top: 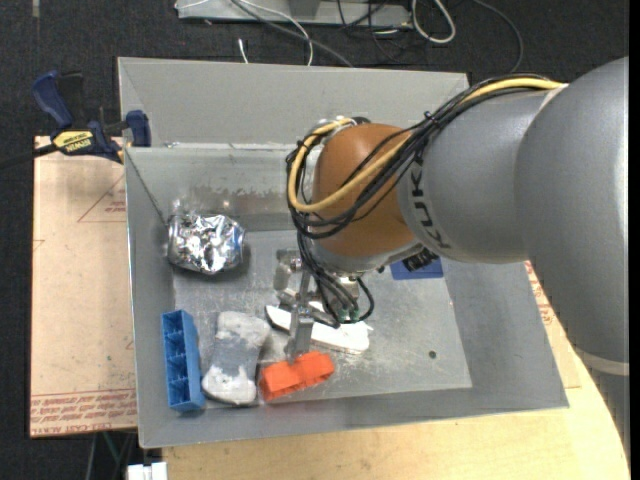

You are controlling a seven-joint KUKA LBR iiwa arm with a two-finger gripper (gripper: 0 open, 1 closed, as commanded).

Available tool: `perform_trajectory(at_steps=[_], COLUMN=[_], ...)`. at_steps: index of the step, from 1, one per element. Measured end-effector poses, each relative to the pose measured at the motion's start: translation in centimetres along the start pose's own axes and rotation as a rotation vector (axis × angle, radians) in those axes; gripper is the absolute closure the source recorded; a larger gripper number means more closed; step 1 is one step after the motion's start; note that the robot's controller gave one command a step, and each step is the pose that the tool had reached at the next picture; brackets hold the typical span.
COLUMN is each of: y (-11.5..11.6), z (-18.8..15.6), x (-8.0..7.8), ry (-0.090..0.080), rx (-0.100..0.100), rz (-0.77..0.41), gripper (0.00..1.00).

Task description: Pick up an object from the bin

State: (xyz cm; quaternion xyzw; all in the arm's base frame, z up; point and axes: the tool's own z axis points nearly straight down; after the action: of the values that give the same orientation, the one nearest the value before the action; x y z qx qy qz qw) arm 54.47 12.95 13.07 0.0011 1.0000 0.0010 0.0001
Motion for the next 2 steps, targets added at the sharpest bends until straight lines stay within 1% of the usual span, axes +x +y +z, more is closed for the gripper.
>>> perform_trajectory(at_steps=[1,2], y=[0.0,-3.5], z=[0.0,2.3], x=[0.0,2.9], ry=[0.000,0.000], rx=[0.000,-0.001], rz=[0.000,-0.181], gripper=[0.00,0.00])
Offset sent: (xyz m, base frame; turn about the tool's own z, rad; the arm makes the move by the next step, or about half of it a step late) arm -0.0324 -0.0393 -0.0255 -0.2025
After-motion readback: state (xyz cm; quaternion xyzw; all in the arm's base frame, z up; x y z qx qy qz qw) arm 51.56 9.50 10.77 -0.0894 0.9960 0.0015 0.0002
